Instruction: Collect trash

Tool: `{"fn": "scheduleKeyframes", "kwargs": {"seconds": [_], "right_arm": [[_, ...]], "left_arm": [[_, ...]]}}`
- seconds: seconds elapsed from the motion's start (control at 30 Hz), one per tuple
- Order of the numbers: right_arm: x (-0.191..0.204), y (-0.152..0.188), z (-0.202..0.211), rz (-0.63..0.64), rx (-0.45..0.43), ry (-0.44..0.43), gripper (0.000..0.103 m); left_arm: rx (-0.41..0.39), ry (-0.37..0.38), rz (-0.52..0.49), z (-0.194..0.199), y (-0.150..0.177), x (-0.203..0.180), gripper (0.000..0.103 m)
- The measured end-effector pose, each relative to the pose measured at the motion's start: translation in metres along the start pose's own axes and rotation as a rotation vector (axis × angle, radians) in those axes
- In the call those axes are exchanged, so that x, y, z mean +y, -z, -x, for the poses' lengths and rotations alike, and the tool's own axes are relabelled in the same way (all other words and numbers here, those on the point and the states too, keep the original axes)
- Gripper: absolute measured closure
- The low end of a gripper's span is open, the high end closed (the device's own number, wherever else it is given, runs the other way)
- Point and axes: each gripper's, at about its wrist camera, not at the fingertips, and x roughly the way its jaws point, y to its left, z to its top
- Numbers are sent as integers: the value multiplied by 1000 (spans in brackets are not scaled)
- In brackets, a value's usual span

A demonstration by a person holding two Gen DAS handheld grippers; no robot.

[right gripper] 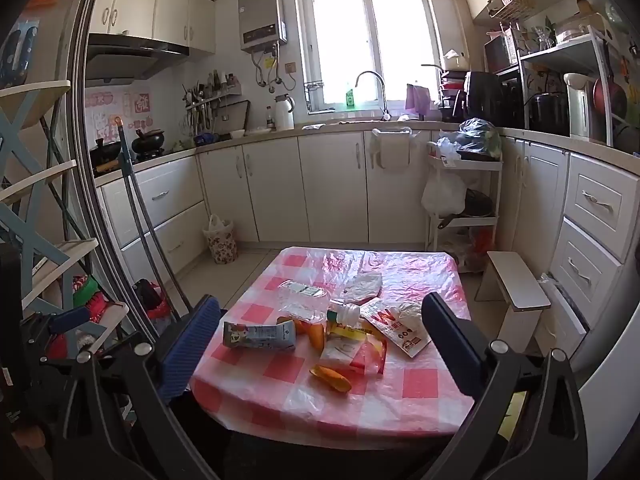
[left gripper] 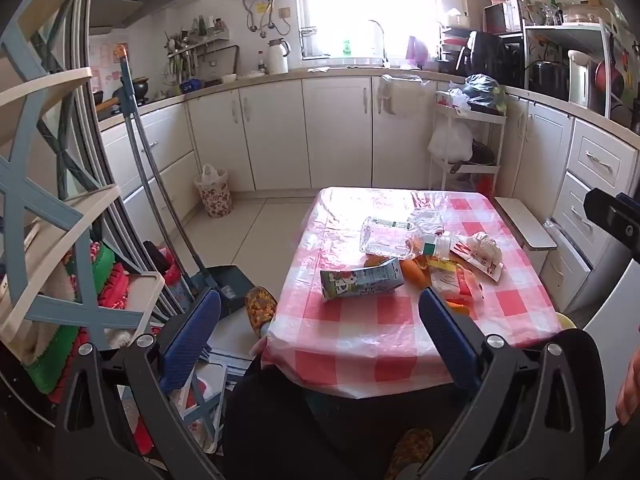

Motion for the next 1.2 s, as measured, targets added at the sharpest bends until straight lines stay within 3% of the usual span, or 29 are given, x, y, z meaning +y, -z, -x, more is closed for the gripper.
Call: {"fn": "scheduleKeyframes", "kwargs": {"seconds": [0.2,0.37,0.43,1.2], "right_arm": [[-7,3,9,2,-56,3,6],[-5,1,9,-9,-18,6,6],[-6,3,8,-11,-13,8,6],[-11,8,9,-17,23,19,6]], "left_arm": [[11,20,-14,-6,1,7,7],[32,30,-25,-21,-2,17,7],[-13,-12,-14,11,-6,-1,7],[4,-31,-35,10,0,-12,7]]}}
